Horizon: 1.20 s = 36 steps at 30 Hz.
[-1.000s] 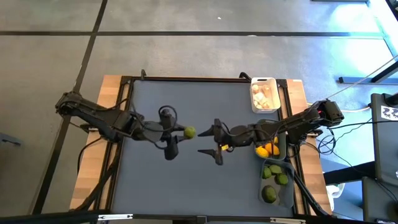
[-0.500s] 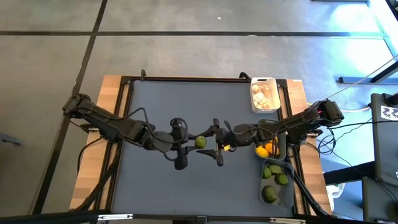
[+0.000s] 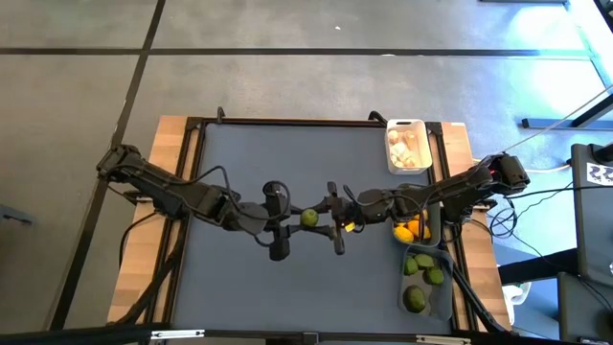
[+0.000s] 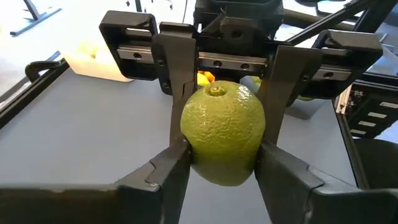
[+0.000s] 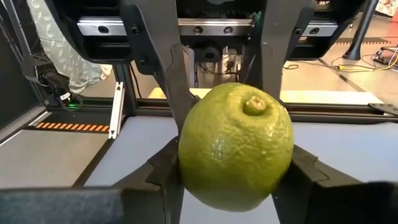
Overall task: Sort produce into baskets
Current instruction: Put the green lime into the black bin
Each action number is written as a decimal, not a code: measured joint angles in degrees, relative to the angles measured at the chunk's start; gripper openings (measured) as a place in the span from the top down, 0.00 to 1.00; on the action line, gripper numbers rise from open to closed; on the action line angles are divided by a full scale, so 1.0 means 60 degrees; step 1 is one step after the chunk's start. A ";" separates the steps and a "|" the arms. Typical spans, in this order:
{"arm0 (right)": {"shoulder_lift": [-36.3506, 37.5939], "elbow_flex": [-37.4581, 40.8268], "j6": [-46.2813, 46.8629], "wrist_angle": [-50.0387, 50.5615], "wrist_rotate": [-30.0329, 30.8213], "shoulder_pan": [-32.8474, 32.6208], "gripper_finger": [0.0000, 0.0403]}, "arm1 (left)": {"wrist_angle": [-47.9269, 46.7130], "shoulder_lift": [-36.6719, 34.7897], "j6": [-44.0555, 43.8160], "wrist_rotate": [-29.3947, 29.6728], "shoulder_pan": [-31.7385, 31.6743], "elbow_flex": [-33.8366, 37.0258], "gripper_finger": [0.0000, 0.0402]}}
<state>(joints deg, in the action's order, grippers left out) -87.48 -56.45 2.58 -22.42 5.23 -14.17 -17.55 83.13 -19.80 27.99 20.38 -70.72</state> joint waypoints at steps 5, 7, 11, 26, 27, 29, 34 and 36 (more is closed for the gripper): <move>0.0000 -0.0004 -0.0141 0.0458 -0.0134 -0.0010 0.57 | -0.0098 -0.0103 0.0049 -0.0077 0.0033 0.0000 0.45; 0.0059 0.0006 -0.0216 0.0885 -0.0133 -0.0018 0.55 | -0.0439 -0.0340 0.0082 -0.0057 0.0086 0.0000 0.41; 0.0477 0.0011 -0.0267 0.1856 0.0269 -0.0022 0.56 | -0.1374 -0.0771 0.0004 -0.0052 0.0241 -0.0011 0.38; 0.3049 0.0008 0.2269 0.8756 0.0277 -0.0481 0.55 | -0.2392 -0.0976 -0.1003 -0.0044 0.0357 0.0666 0.38; 0.3163 0.0007 0.2623 0.9203 0.0092 -0.0650 0.55 | -0.2339 -0.0974 -0.1055 -0.0039 0.0357 0.0761 0.38; 0.3337 0.0011 0.3390 0.9839 -0.0173 -0.1025 0.55 | -0.2176 -0.0959 -0.1130 -0.0019 0.0353 0.0974 0.38; 0.3452 0.0011 0.5340 1.0829 -0.0497 -0.2343 0.55 | -0.1665 -0.0947 -0.1050 -0.0013 0.0346 0.1331 0.38; 0.3444 0.0011 0.6156 1.1144 -0.0490 -0.2968 0.54 | -0.1602 -0.0947 -0.1006 -0.0013 0.0346 0.1377 0.38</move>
<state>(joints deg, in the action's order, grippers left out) -66.82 -56.38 39.52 44.44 2.29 -31.98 -27.16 77.45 -25.84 27.91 22.46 -62.46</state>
